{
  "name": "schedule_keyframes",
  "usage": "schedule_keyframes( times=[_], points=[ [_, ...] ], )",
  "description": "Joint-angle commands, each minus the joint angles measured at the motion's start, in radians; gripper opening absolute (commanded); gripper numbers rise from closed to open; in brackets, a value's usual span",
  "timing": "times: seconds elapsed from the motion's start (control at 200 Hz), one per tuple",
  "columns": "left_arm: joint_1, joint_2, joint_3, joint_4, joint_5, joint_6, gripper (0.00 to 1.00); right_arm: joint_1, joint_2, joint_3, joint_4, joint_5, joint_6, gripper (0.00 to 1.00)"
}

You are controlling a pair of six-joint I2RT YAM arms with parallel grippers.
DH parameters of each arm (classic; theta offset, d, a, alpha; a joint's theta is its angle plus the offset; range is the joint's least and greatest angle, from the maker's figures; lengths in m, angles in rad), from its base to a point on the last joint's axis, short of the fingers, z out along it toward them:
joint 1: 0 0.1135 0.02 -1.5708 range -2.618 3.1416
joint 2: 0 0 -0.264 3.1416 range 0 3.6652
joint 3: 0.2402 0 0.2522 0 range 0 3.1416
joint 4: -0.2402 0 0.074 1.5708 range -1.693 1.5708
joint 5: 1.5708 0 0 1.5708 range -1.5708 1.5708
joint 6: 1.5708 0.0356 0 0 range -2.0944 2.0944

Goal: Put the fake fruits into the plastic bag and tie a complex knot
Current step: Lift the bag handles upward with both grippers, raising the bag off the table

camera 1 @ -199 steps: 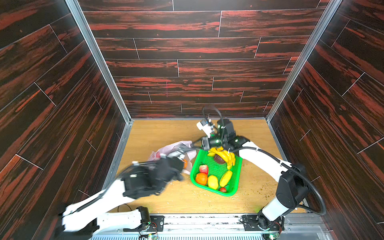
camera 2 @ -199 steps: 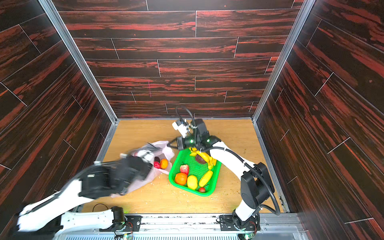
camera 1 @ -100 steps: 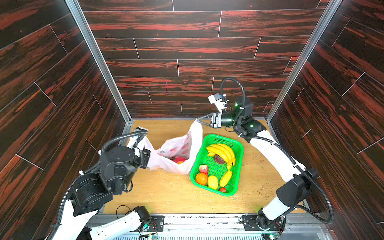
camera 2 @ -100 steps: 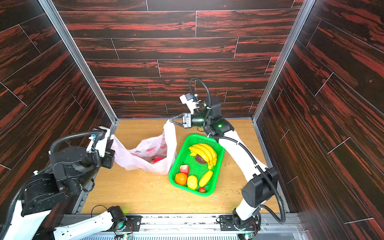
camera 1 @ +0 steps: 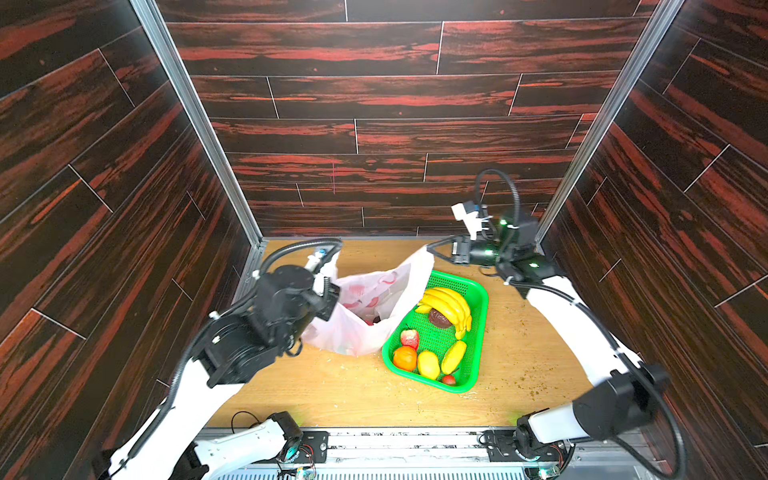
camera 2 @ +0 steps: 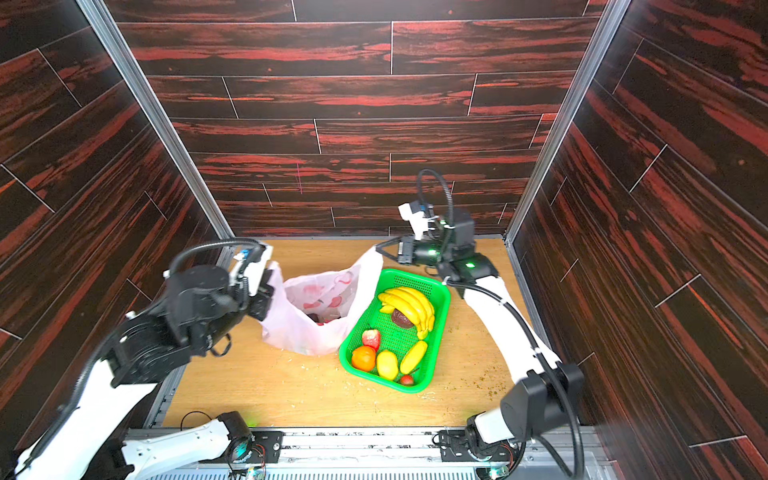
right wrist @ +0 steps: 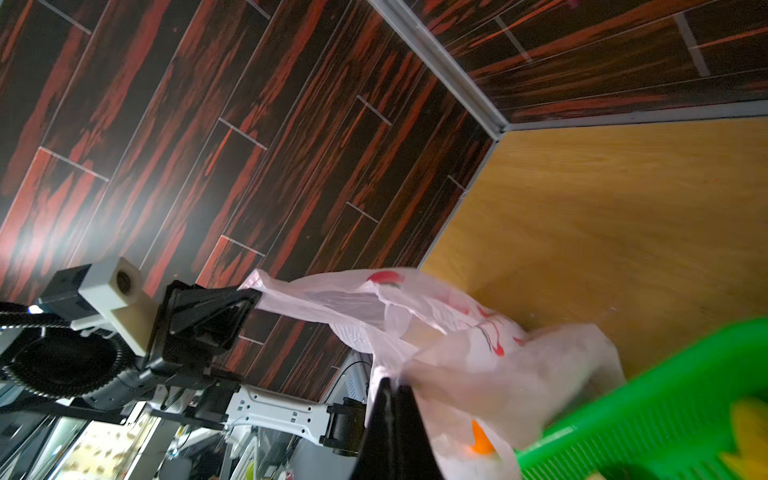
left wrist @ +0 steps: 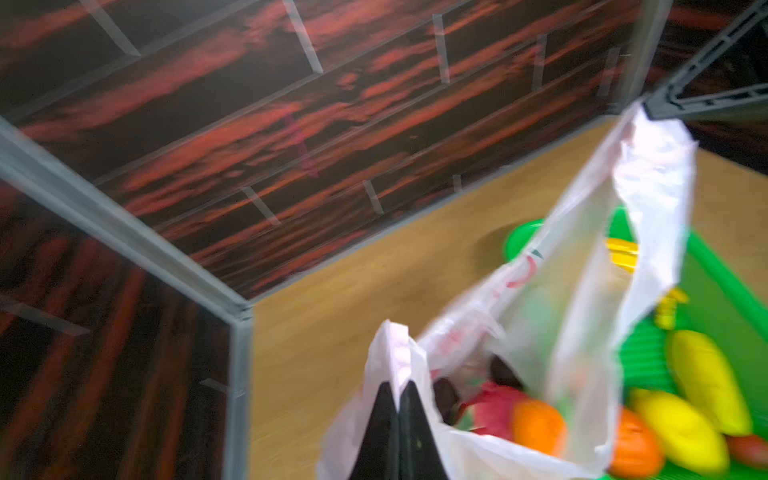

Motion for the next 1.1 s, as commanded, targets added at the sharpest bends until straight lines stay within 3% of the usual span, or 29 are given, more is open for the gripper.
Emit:
schedule_keyframes(
  times=[0.0, 0.18, 0.501, 0.631, 0.802, 0.962, 1.032, 1.097],
  points=[
    [0.005, 0.013, 0.018, 0.043, 0.16, -0.024, 0.0, -0.064, -0.096, -0.021, -0.099, 0.001, -0.055, 0.0],
    [0.002, 0.015, -0.009, 0.099, 0.329, -0.069, 0.0, -0.219, -0.183, -0.071, -0.184, -0.058, -0.086, 0.0],
    [0.001, 0.022, -0.009, 0.155, 0.524, -0.176, 0.0, -0.378, -0.152, 0.027, -0.338, -0.121, -0.174, 0.0],
    [0.001, 0.008, 0.002, 0.174, 0.502, -0.207, 0.0, -0.382, -0.114, 0.077, -0.328, -0.159, -0.154, 0.0],
    [0.006, -0.015, 0.018, 0.138, 0.318, -0.204, 0.0, -0.323, -0.091, 0.081, -0.322, -0.165, -0.145, 0.0],
    [0.026, 0.025, 0.039, 0.119, 0.389, -0.215, 0.0, -0.237, -0.036, 0.082, -0.292, -0.194, -0.121, 0.0],
    [0.043, 0.045, 0.044, 0.113, 0.424, -0.23, 0.0, -0.223, -0.03, 0.073, -0.263, -0.187, -0.106, 0.09],
    [0.066, 0.055, 0.045, 0.115, 0.462, -0.239, 0.0, -0.229, -0.039, 0.081, -0.257, -0.16, -0.108, 0.26]
  ],
)
